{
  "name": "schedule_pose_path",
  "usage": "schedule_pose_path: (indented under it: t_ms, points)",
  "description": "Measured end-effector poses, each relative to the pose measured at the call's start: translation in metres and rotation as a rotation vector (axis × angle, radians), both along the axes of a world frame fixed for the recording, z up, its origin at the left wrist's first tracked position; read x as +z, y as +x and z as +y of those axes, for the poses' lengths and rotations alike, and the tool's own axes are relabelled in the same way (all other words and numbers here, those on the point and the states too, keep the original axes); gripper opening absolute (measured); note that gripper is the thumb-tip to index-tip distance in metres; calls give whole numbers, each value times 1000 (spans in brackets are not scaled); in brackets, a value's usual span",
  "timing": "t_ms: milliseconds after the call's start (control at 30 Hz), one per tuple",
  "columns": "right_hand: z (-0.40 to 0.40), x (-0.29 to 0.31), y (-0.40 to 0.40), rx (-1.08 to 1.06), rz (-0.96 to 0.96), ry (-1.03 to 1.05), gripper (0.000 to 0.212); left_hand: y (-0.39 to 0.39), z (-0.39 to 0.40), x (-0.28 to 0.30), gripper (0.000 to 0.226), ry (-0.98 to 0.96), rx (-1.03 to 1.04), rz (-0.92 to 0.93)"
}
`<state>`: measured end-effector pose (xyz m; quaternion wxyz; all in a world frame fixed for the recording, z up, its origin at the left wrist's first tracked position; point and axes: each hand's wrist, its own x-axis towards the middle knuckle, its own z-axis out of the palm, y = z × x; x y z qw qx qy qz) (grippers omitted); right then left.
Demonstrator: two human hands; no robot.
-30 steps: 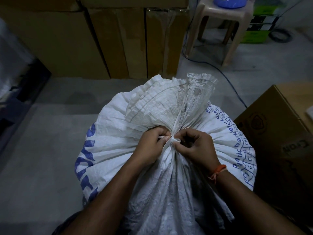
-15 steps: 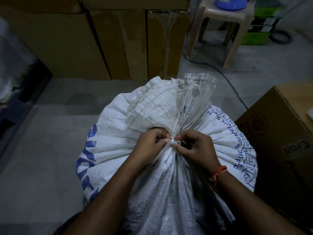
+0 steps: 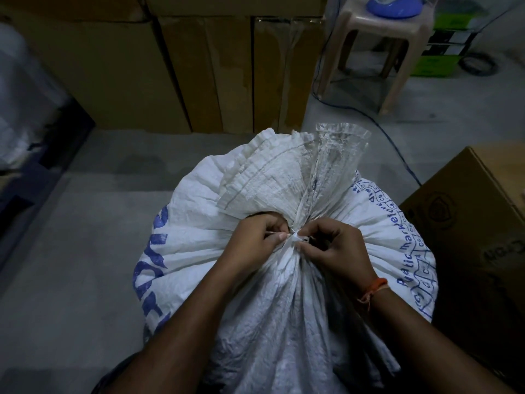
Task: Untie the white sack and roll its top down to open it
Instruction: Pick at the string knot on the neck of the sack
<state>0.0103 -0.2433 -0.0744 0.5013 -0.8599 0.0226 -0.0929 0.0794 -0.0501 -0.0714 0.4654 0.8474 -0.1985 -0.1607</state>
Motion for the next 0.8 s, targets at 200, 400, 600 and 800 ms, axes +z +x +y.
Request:
schedule_pose_path:
  t_ms: [200,400,600,800]
  points:
    - [-3,1,-1,13,8,34,17,0,-3,-4,7,-6,-1,18]
    - [-2,1,-1,10,-1,34,18,-3,-6,-2,14,-24,30,-14]
    - [-1,-1,-1,6,4,29,17,-6,-7,1,18,-3,29,-35]
    - [-1,0,-1,18,6,27,16,-9,-13,4,21,1,28,-32]
